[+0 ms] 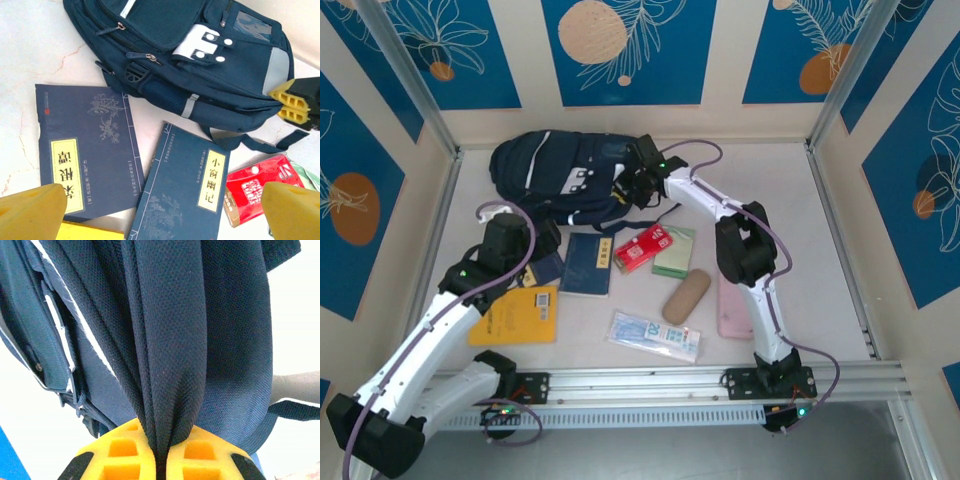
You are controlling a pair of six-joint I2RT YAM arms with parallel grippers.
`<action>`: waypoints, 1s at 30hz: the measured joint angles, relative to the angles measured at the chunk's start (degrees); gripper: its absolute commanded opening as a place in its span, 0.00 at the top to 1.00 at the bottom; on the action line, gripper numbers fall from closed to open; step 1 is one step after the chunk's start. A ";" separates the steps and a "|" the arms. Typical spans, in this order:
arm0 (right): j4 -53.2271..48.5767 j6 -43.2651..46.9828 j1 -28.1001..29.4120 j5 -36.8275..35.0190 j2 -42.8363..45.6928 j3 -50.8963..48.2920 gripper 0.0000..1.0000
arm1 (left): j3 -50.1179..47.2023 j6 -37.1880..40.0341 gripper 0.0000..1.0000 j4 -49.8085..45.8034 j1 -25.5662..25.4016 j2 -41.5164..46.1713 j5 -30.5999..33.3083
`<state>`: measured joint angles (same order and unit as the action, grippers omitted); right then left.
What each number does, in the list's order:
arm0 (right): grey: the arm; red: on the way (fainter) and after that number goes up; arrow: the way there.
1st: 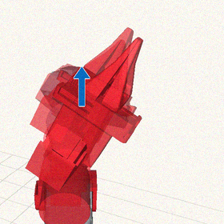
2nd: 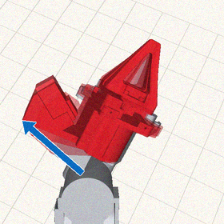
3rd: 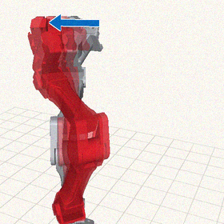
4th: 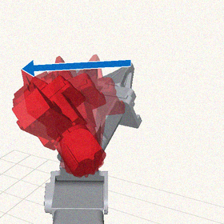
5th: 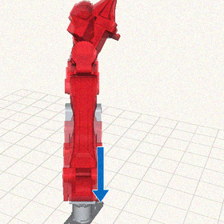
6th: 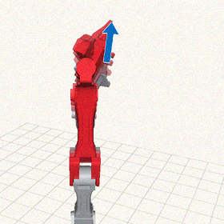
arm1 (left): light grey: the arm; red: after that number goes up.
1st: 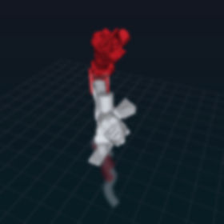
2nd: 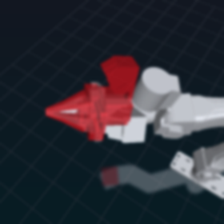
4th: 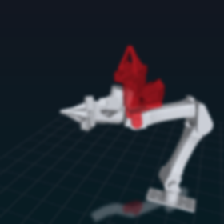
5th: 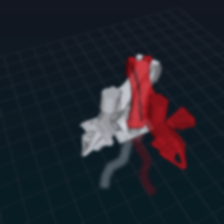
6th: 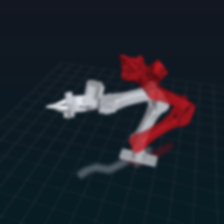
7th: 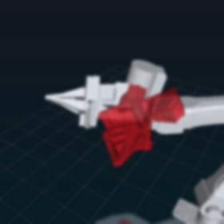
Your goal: Pack books, pencil case, and school supplies into a backpack
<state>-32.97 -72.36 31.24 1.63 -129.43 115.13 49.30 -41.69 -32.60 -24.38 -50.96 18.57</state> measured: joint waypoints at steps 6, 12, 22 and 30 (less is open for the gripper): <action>-16.70 4.52 -3.04 4.50 -2.99 24.59 1.00 | 0.02 0.04 0.00 -0.59 0.00 0.83 1.03; -36.02 13.84 -9.09 12.50 -8.48 56.81 0.94 | 0.04 0.04 0.00 -1.36 0.02 1.38 1.64; -59.87 34.80 -19.91 5.51 -8.07 61.57 0.55 | 0.04 0.02 0.00 -1.29 0.00 1.29 1.62; -59.82 39.21 -18.82 -12.35 -8.31 62.69 0.27 | 0.13 0.04 0.00 -1.70 0.02 1.31 1.64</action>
<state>-92.79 -33.15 12.43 -10.72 -137.73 177.82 49.43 -41.65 -34.30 -24.36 -49.65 20.21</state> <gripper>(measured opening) 0.705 0.998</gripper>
